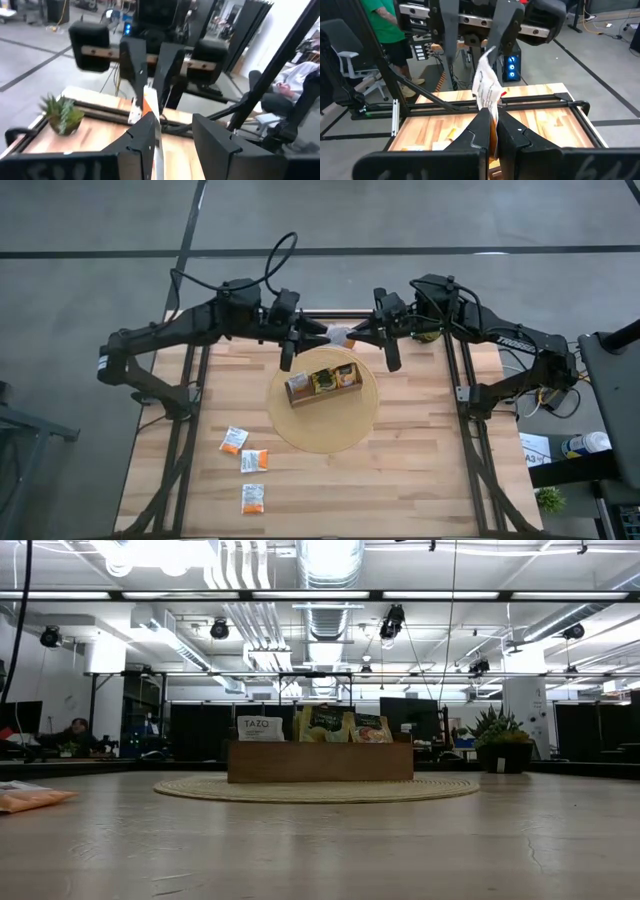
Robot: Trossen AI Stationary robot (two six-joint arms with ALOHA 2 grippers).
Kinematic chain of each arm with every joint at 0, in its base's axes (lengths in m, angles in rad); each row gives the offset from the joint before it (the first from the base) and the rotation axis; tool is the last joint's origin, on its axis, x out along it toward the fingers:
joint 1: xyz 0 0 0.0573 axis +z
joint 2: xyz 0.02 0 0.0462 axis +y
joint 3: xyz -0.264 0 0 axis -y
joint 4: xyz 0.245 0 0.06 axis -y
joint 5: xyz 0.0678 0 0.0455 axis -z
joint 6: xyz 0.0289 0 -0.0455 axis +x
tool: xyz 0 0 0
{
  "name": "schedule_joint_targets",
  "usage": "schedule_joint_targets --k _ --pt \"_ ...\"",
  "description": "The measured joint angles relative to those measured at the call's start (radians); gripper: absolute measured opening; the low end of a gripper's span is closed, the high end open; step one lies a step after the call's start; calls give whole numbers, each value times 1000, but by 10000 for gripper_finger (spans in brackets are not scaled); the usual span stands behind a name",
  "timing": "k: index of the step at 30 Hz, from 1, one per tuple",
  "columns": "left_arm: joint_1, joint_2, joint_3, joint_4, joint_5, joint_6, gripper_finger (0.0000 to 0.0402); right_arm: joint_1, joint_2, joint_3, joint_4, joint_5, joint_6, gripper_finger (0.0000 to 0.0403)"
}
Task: Pick & Place Tea
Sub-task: Put the white tea bag into the left section of the wooden organizer
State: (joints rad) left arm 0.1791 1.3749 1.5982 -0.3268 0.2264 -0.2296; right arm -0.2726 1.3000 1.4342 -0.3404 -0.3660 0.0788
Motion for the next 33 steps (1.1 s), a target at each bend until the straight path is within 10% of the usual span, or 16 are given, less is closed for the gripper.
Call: schedule_joint_targets --k 17,24,33 --pt "0 32 0 -34 -18 -9 121 0 -1 0 19 -1 0 12" --pt "0 34 0 -34 -26 24 13 0 -2 0 18 -5 21 12" --pt "0 32 0 -50 -26 26 1 0 -2 0 18 -9 43 17"
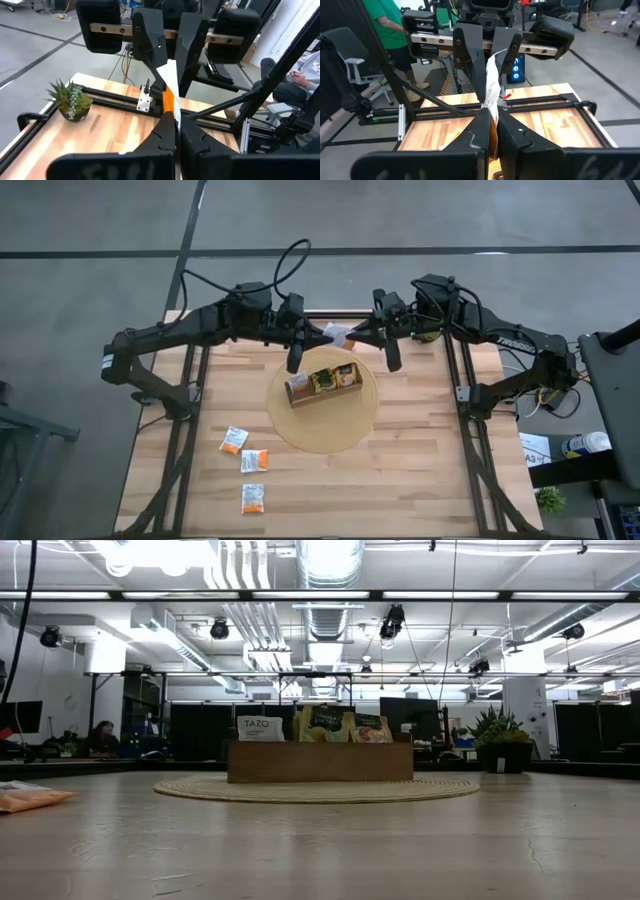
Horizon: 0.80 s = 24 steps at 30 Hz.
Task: Pick & Place Tea
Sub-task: Put the white tea bag into the left section of the wooden organizer
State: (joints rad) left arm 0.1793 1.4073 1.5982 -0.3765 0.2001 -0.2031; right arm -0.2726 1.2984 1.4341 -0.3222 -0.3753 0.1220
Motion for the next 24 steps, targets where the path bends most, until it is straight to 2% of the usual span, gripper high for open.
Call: schedule_joint_targets --k 3,9,14,19,24 --pt "3 -8 0 -51 1 0 1 0 0 -1 15 0 53 40" --pt "11 -31 2 -122 1 2 1 0 -19 0 115 -69 130 118" --pt "27 -33 25 -280 1 5 0 -1 -63 0 110 -82 159 163" --pt "37 -22 18 -390 -3 24 0 -1 -118 0 57 -71 149 180" --pt "40 10 18 -493 -20 41 0 -1 -175 0 -8 -68 141 175"
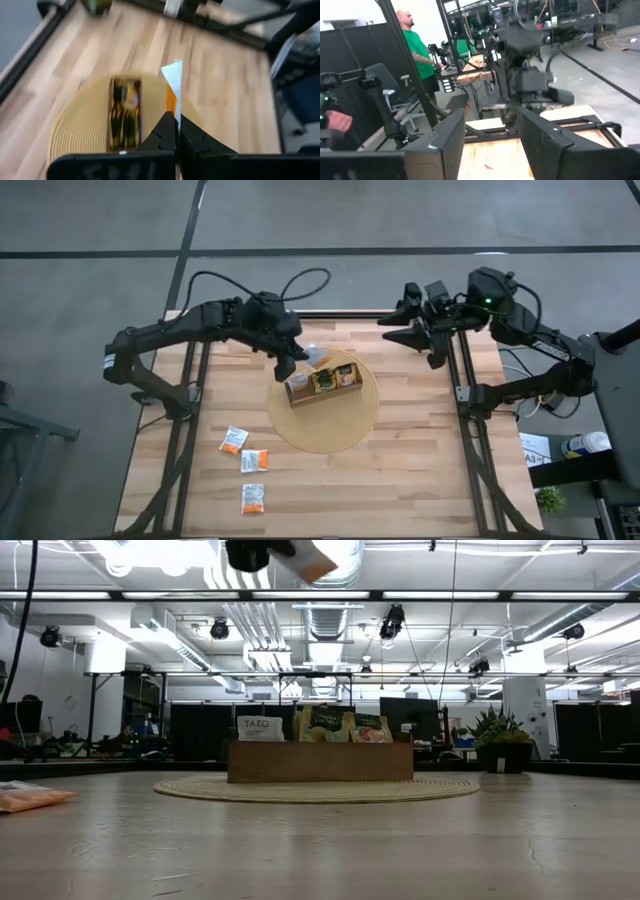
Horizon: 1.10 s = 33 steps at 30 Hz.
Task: Pick & Place Tea
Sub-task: Put the white tea bag into the left section of the wooden organizer
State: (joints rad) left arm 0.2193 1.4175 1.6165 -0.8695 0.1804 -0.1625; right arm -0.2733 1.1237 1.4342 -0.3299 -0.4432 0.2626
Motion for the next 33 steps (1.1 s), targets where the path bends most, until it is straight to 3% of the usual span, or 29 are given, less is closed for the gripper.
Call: schedule_joint_targets --k 10,33 --pt "2 122 -2 -244 -65 65 0 0 -49 0 -93 115 -1 156" --pt "2 386 -2 -319 -154 131 0 0 -32 -5 -171 162 -38 136"
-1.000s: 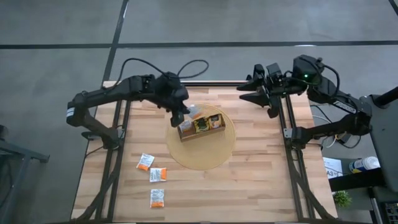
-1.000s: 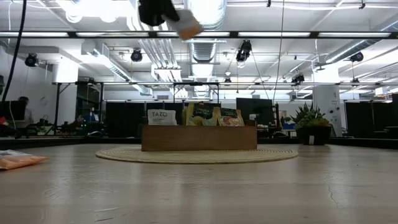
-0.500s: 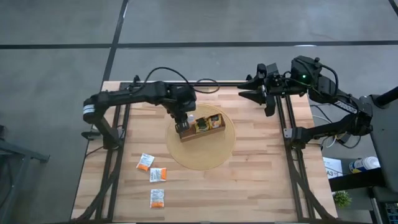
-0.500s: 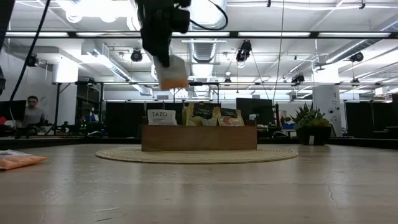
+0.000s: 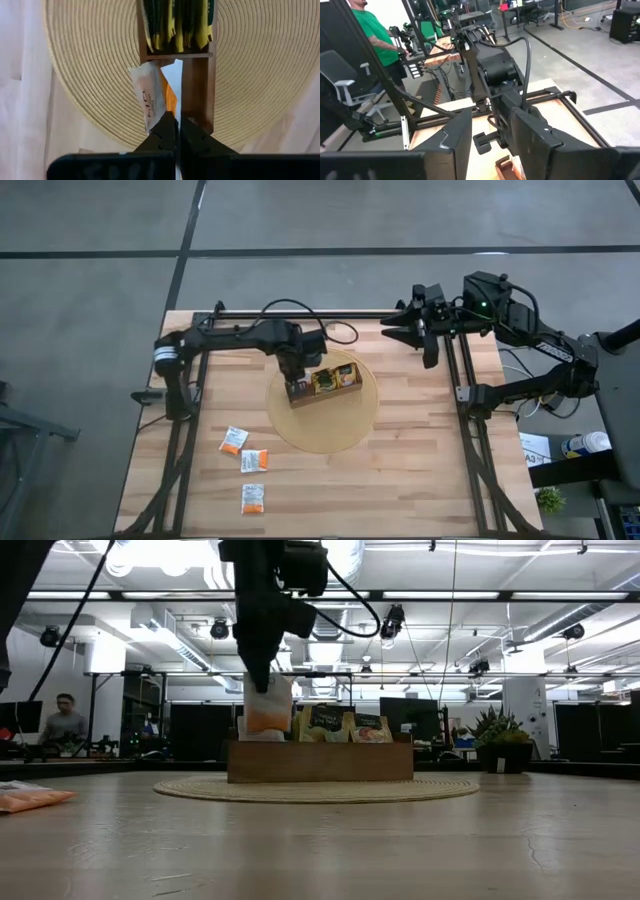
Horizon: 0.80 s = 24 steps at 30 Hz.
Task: Pick & Place Tea
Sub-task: Put the white tea bag into the left section of the wooden organizer
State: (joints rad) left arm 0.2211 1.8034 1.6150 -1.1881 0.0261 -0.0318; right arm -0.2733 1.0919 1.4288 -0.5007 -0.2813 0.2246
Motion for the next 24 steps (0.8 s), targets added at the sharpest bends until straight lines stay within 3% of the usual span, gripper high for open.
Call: schedule_joint_targets --k 10,24 --pt "0 19 -8 8 1 -12 0 0 1 0 0 0 -22 129" --pt "0 14 -138 116 2 -72 0 0 2 0 1 5 -44 124"
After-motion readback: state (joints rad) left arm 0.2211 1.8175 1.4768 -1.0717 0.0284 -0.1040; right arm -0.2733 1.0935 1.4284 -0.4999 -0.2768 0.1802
